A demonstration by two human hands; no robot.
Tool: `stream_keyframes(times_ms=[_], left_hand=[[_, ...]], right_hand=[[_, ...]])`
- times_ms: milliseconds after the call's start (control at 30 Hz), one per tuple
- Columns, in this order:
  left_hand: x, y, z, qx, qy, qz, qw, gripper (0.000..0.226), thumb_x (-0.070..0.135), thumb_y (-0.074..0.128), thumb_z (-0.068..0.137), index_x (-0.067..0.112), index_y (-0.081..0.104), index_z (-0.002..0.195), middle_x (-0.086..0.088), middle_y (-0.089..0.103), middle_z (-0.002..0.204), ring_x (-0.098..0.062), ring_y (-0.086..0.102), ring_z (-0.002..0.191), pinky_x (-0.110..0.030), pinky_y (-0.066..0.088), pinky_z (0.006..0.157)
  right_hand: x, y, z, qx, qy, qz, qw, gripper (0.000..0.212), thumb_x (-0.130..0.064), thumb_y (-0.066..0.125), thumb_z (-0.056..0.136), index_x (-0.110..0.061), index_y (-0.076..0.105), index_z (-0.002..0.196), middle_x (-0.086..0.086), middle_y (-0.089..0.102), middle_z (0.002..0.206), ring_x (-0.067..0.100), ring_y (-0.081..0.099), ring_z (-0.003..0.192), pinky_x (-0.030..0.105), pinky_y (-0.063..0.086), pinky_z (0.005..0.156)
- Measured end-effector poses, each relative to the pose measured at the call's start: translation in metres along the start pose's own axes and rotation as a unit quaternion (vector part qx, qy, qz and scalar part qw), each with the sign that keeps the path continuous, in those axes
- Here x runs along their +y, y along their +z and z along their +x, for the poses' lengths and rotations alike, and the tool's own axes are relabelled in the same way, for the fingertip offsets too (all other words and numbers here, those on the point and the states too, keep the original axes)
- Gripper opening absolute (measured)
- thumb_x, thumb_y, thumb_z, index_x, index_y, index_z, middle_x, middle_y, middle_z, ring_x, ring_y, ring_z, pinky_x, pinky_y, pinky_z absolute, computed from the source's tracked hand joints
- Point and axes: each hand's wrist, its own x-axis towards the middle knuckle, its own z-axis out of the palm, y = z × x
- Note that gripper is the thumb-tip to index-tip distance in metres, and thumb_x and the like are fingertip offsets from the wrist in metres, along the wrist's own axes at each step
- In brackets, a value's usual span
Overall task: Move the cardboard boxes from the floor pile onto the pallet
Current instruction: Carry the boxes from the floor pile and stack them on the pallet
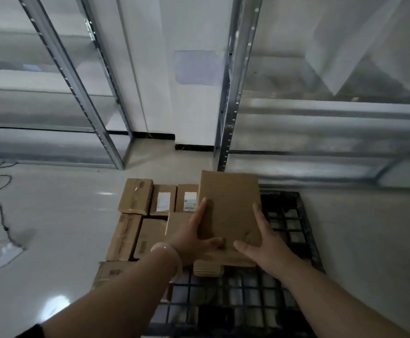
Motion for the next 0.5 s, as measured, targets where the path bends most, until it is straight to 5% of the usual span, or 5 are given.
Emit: stream_keyframes(times_ms=[167,500], left_hand=[[-0.002,0.009,0.038,-0.053,0.016,-0.009,0.998,0.105,0.030,0.076,0.083,0.062,-0.004,0.143,0.011,0.028,0.131,-0.004,0.048,0.106,-0.026,0.053,0.089],[-0.045,0.045,0.155,-0.017,-0.013,-0.003,1.000,0.101,0.036,0.076,0.081,0.076,-0.005,0.127,0.009,0.022,0.139,-0.010,0.038,0.114,-0.016,0.039,0.091]], right_hand=[[0.020,-0.001,0.013,0.046,0.047,0.024,0.998,0.107,-0.051,0.074,0.082,-0.067,-0.014,0.141,-0.007,0.024,0.159,0.005,0.037,0.117,0.028,0.034,0.100],[0.082,-0.010,0.115,0.050,0.122,0.034,0.991,0.099,-0.045,0.070,0.088,-0.072,-0.012,0.137,-0.012,0.017,0.161,0.018,0.036,0.138,0.043,0.036,0.111]])
